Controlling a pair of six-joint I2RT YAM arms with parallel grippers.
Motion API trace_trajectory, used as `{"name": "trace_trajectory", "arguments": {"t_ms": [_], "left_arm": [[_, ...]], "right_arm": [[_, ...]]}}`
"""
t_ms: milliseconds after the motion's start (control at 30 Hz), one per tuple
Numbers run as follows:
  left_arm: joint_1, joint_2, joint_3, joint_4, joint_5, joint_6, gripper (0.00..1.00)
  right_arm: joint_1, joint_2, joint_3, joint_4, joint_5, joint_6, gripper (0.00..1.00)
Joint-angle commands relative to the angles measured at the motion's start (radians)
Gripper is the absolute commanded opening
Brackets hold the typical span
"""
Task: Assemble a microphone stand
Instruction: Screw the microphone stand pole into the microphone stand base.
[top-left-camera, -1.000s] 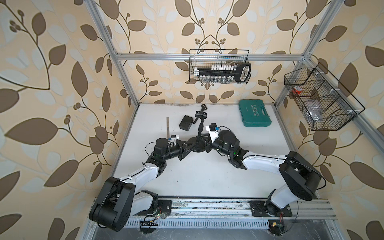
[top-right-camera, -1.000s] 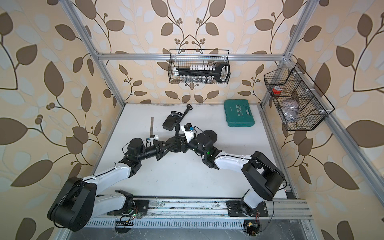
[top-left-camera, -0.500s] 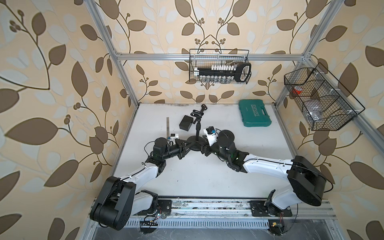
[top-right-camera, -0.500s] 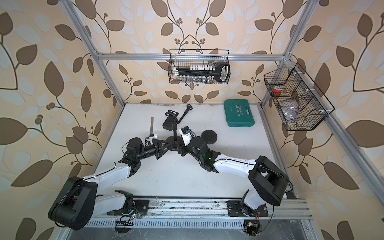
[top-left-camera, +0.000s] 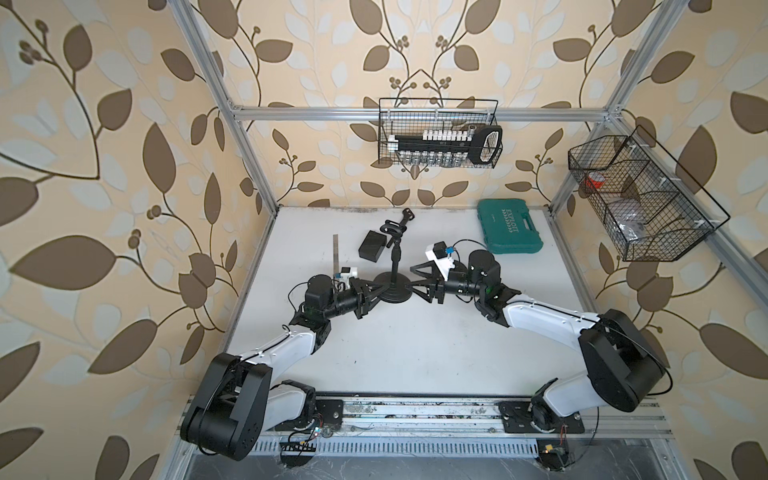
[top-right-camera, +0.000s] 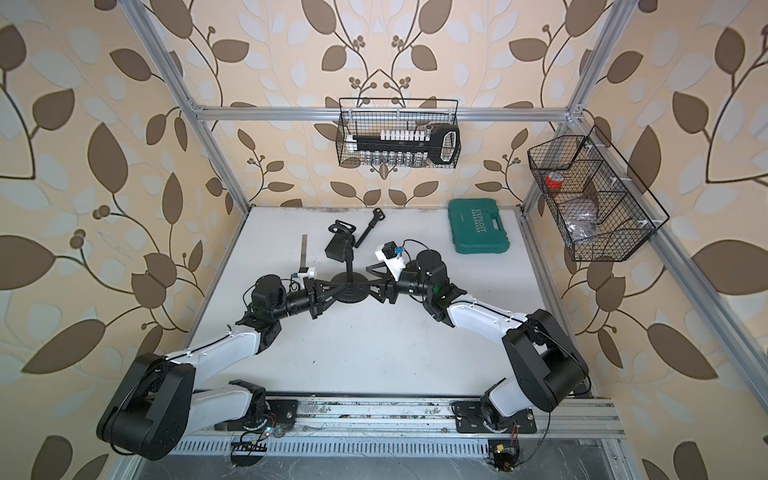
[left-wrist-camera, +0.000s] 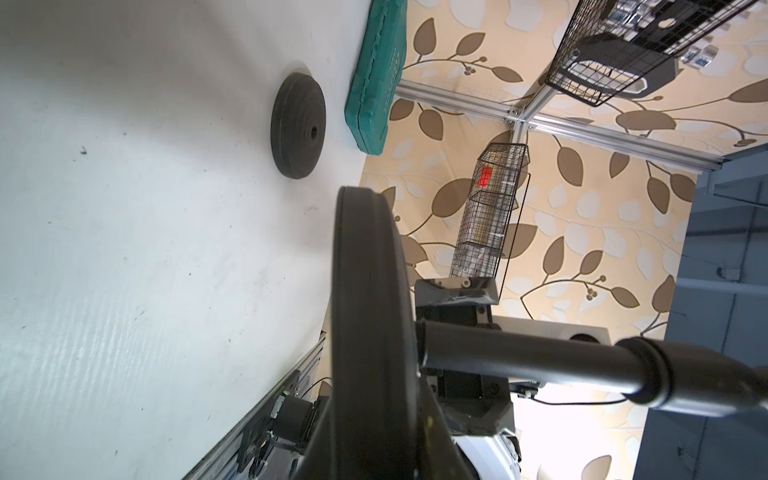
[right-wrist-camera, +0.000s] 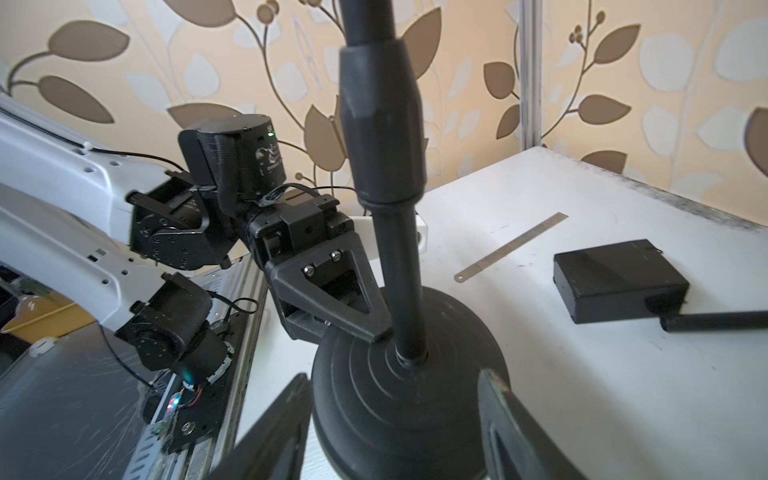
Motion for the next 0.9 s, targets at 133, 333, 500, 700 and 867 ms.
{"name": "trace_trajectory", "arguments": {"t_ms": [133,333,500,700,867], "left_arm": [[0.005,-0.026,0.101,0.028,0.124,0.069,0.00],[0.005,-0.019,0.116,0.010,0.144,0.079,0.00],[0.005,-0.008,0.123,0.012,0.145,0.079,0.00],[0.005,-0.006,0.122,0.015,0.142,0.078,0.00],[0.005,-0.015,0.115,0.025,0.120,0.070,0.00]], "right_arm": [[-0.004,0.114,0.129,0.010,-0.157,-0.032,0.64],[-0.004,0.163,0.154,0.069,-0.184,0.007,0.55],[-0.004,0.183,0.144,0.123,-0.169,0.039,0.42],[-0.001,0.194,0.120,0.187,-0.116,0.079,0.16],[0.009,0.164,0.027,0.282,0.005,0.116,0.00]]}}
